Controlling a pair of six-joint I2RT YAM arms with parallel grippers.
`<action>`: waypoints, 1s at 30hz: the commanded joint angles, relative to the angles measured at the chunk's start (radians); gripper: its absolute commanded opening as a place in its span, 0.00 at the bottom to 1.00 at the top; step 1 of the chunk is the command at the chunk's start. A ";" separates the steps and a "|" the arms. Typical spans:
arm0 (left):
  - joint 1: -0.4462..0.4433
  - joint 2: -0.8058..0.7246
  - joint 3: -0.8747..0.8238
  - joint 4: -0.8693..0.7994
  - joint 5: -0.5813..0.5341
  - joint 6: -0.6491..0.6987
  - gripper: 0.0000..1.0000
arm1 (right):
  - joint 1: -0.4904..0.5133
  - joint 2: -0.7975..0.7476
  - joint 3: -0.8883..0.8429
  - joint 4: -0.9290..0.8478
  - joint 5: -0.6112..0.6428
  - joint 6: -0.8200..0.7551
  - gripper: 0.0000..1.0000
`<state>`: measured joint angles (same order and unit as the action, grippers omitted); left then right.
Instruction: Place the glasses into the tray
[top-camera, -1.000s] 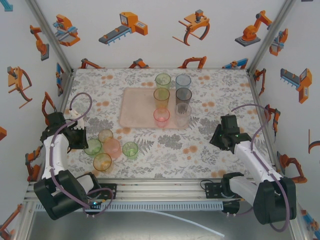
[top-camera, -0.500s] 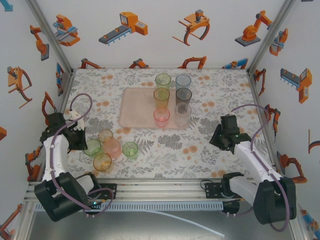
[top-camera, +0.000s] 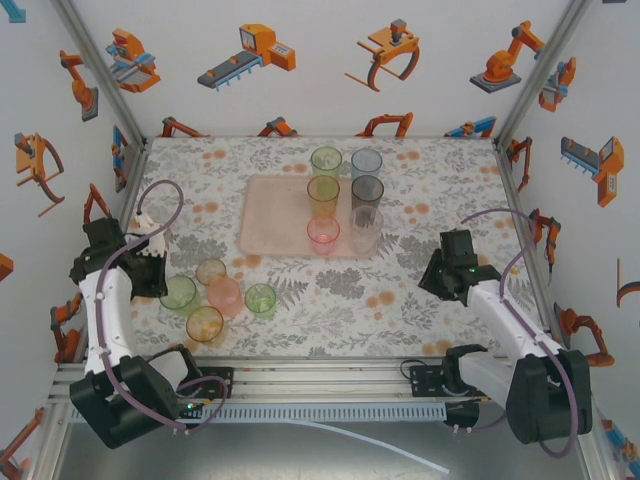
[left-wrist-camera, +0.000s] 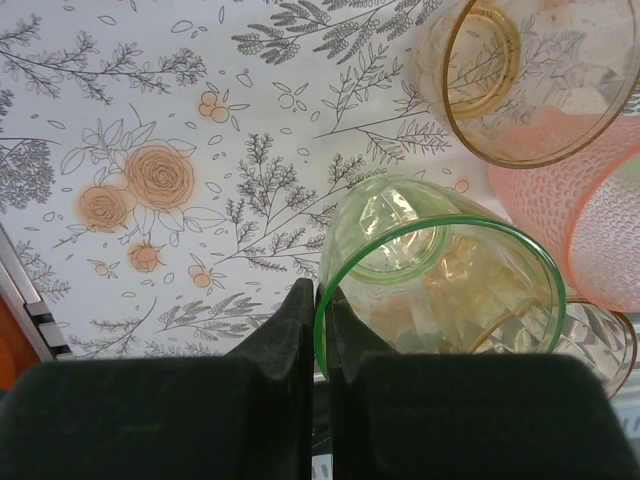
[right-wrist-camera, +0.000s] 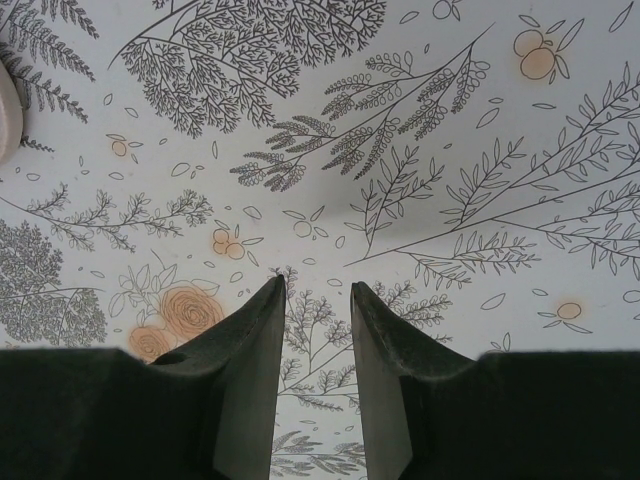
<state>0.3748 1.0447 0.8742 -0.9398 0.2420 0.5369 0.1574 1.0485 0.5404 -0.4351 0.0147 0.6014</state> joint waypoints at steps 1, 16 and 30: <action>0.007 0.000 0.059 -0.046 -0.003 0.013 0.08 | -0.009 0.004 0.003 0.024 -0.004 -0.005 0.34; 0.006 0.094 0.367 -0.150 -0.006 -0.020 0.08 | -0.009 0.002 0.009 0.016 0.002 -0.007 0.34; -0.195 0.205 0.621 -0.163 -0.025 -0.129 0.10 | -0.009 0.062 0.035 0.042 -0.021 -0.004 0.34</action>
<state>0.2207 1.2190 1.4437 -1.0874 0.2157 0.4698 0.1574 1.1069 0.5434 -0.4191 0.0059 0.6014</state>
